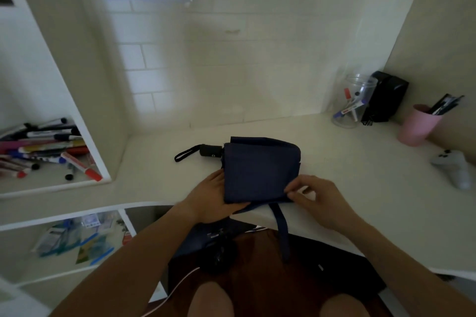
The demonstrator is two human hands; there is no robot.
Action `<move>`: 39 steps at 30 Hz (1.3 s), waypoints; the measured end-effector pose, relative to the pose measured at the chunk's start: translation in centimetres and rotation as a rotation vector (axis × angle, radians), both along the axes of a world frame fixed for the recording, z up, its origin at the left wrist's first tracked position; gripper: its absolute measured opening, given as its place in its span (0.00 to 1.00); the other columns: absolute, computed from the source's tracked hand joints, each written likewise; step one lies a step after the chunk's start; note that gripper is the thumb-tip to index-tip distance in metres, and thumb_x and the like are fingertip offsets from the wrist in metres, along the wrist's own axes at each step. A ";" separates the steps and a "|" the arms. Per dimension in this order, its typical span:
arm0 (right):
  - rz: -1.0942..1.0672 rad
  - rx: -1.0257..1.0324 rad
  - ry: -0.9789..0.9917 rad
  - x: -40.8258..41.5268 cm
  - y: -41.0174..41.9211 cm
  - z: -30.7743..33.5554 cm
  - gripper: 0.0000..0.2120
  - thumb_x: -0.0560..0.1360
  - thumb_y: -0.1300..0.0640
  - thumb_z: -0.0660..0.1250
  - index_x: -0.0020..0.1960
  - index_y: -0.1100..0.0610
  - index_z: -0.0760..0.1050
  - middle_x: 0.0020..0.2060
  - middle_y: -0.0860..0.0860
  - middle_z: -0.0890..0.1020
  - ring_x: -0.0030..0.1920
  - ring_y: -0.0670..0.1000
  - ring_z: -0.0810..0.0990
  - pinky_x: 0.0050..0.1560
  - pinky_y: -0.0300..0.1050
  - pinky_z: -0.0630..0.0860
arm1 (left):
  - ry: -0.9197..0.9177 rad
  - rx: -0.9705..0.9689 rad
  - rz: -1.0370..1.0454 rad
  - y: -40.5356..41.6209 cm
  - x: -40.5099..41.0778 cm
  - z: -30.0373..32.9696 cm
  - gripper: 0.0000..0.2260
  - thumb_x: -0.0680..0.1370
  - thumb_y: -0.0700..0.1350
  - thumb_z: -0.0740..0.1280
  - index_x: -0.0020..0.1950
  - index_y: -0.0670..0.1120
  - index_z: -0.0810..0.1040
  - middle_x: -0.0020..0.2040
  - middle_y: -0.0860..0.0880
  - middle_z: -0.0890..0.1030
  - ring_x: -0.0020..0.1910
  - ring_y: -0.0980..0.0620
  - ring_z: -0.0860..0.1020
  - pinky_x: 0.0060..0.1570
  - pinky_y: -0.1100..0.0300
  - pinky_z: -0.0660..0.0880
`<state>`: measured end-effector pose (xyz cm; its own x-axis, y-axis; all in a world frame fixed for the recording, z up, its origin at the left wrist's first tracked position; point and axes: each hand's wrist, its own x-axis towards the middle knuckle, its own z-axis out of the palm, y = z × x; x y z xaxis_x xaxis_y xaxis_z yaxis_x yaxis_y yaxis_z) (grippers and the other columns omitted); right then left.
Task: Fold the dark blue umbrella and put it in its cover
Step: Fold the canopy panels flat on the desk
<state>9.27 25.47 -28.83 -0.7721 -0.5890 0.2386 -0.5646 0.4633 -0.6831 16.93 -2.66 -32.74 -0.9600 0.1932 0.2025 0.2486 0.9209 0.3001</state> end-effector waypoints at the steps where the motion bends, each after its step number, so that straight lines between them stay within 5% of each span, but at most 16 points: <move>1: -0.004 0.052 0.039 0.2 0.2 -0.7 0.07 0.75 0.59 0.73 0.46 0.46 0.82 0.45 0.42 0.84 0.49 0.43 0.80 0.53 0.43 0.77 | 0.032 -0.028 -0.031 0.0 0.0 -0.2 0.35 0.79 0.71 0.49 0.75 0.50 0.71 0.72 0.47 0.76 0.73 0.48 0.69 0.77 0.51 0.58; 5: 0.026 0.170 0.214 0.6 0.2 -1.7 0.08 0.74 0.57 0.73 0.49 0.45 0.79 0.46 0.39 0.81 0.50 0.43 0.75 0.52 0.43 0.75 | 0.115 -0.163 -0.002 -0.2 0.3 -0.4 0.35 0.80 0.71 0.46 0.77 0.51 0.68 0.75 0.48 0.72 0.77 0.47 0.64 0.79 0.48 0.51; 8: 0.011 0.164 0.253 0.5 0.3 -1.8 0.08 0.73 0.57 0.74 0.49 0.46 0.80 0.45 0.37 0.80 0.50 0.44 0.74 0.50 0.41 0.74 | 0.235 -0.025 0.132 0.7 1.1 -0.6 0.30 0.78 0.68 0.59 0.72 0.50 0.74 0.70 0.47 0.75 0.71 0.45 0.70 0.73 0.48 0.62; 12: -0.023 0.139 0.255 0.5 0.3 -2.2 0.08 0.72 0.55 0.74 0.48 0.45 0.81 0.45 0.38 0.82 0.49 0.43 0.74 0.49 0.40 0.73 | 0.381 0.444 0.254 1.5 2.1 0.1 0.17 0.76 0.56 0.61 0.58 0.48 0.80 0.56 0.47 0.81 0.55 0.41 0.78 0.58 0.46 0.72; 15: -0.025 0.149 0.243 0.4 0.3 -2.2 0.07 0.73 0.55 0.74 0.48 0.45 0.81 0.45 0.37 0.81 0.49 0.43 0.74 0.49 0.39 0.73 | 0.169 0.931 0.508 3.4 1.8 2.6 0.18 0.75 0.67 0.62 0.56 0.57 0.74 0.46 0.46 0.85 0.49 0.45 0.83 0.54 0.45 0.78; 16: -0.024 0.157 0.242 0.5 0.3 -2.2 0.07 0.73 0.55 0.74 0.48 0.45 0.81 0.45 0.37 0.81 0.50 0.43 0.74 0.49 0.38 0.72 | 0.169 0.916 0.528 3.7 1.6 2.6 0.19 0.73 0.69 0.65 0.56 0.59 0.70 0.43 0.46 0.85 0.45 0.47 0.84 0.49 0.47 0.80; 18: -0.028 0.157 0.233 0.5 0.2 -2.1 0.08 0.72 0.55 0.74 0.48 0.45 0.81 0.44 0.36 0.80 0.49 0.43 0.74 0.49 0.37 0.71 | 0.233 0.588 0.456 3.3 1.2 1.6 0.18 0.74 0.61 0.69 0.58 0.60 0.67 0.36 0.49 0.83 0.36 0.51 0.82 0.41 0.51 0.80; 20: -0.059 0.111 0.204 0.5 0.2 -2.2 0.08 0.71 0.56 0.76 0.46 0.45 0.81 0.42 0.35 0.80 0.47 0.41 0.75 0.48 0.36 0.71 | 0.263 0.293 0.384 2.7 1.0 0.6 0.15 0.76 0.55 0.70 0.61 0.59 0.72 0.33 0.53 0.79 0.33 0.53 0.78 0.43 0.50 0.78; 27: -0.191 -0.094 0.122 1.0 0.6 -2.8 0.11 0.69 0.63 0.78 0.38 0.46 0.82 0.41 0.42 0.83 0.41 0.41 0.81 0.45 0.36 0.78 | 0.215 -0.059 0.374 2.6 1.1 0.0 0.21 0.79 0.60 0.61 0.69 0.55 0.76 0.46 0.51 0.82 0.47 0.47 0.77 0.57 0.51 0.71; 32: -0.141 0.148 0.062 1.3 0.8 -0.1 0.04 0.69 0.49 0.78 0.40 0.47 0.84 0.50 0.40 0.73 0.46 0.40 0.77 0.48 0.34 0.73 | 0.392 -0.269 0.316 2.6 1.3 -0.5 0.22 0.79 0.60 0.59 0.64 0.49 0.81 0.53 0.44 0.77 0.52 0.44 0.75 0.56 0.48 0.73; 36: -0.084 -0.043 0.368 0.9 -1.8 2.5 0.06 0.78 0.53 0.68 0.53 0.49 0.83 0.53 0.43 0.79 0.53 0.43 0.77 0.55 0.39 0.75 | 0.405 -0.343 0.160 2.4 0.8 0.2 0.20 0.81 0.55 0.61 0.63 0.42 0.80 0.70 0.40 0.73 0.72 0.40 0.69 0.72 0.43 0.67; 39: 0.073 0.259 0.404 -0.3 -4.1 1.4 0.19 0.83 0.51 0.58 0.73 0.49 0.71 0.73 0.49 0.72 0.74 0.51 0.67 0.73 0.47 0.65 | 0.261 -0.372 0.109 2.1 0.4 0.7 0.24 0.83 0.56 0.54 0.68 0.42 0.76 0.78 0.42 0.66 0.78 0.45 0.63 0.77 0.48 0.60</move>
<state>8.96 21.38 -27.42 -0.6023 -0.7177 0.3495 -0.7982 0.5385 -0.2699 17.35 -0.54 -32.05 -0.9049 0.1990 0.3762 0.1674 0.9791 -0.1155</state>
